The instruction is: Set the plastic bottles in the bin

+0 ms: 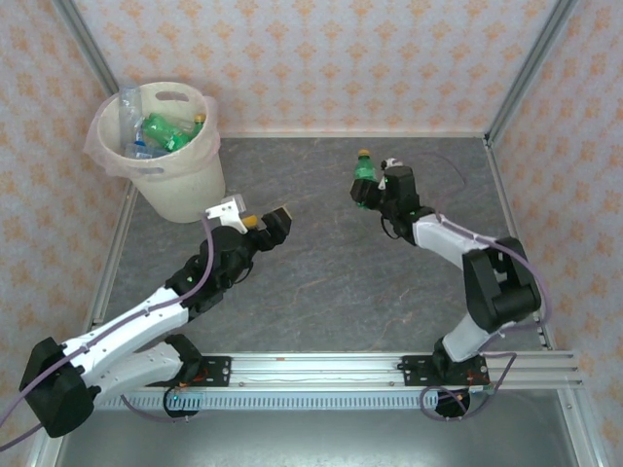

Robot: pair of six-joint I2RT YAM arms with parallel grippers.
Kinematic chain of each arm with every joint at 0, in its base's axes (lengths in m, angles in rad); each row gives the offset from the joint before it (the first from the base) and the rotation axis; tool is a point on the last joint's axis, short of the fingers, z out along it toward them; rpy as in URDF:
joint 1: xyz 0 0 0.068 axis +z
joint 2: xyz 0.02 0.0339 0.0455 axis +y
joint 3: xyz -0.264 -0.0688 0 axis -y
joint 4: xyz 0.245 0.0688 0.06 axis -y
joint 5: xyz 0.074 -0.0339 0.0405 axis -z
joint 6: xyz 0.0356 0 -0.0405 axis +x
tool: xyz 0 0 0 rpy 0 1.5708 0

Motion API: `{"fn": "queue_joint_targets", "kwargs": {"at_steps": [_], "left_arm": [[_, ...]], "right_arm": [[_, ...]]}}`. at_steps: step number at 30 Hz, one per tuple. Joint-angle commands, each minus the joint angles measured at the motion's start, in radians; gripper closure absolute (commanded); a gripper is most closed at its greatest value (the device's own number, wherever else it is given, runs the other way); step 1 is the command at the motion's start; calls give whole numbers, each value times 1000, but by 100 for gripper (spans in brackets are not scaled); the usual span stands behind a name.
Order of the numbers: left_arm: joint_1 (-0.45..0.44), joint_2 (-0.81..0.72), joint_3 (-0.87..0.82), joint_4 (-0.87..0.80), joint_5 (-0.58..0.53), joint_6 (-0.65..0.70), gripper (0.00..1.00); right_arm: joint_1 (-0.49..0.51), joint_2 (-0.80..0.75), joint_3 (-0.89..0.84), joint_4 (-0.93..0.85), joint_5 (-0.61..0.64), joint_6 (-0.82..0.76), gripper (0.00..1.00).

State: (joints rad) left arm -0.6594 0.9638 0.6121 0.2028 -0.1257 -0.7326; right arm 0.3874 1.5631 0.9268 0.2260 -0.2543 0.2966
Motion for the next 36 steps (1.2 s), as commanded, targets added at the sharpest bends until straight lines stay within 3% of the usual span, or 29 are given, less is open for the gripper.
{"fn": "queue_joint_targets", "kwargs": {"at_steps": [1,8,17,25,36], "left_arm": [[19,30,68,57,80,-24,1],[104,77,185,14,208,-14,2],[151,139,252,-2,328,-4,7],[165,177,285,-13,371,1,15],[179,216,287,34,445,-21,37]], "right_arm": [[87,-117,-56,63,66,-87,39],[292,-282,-146,130,169,-260,39],[463,-324,-175,170,248,-375,39],[532,-335,-175,179,275,-418,39],[558,-362,-198,188,289,-433,39]]}}
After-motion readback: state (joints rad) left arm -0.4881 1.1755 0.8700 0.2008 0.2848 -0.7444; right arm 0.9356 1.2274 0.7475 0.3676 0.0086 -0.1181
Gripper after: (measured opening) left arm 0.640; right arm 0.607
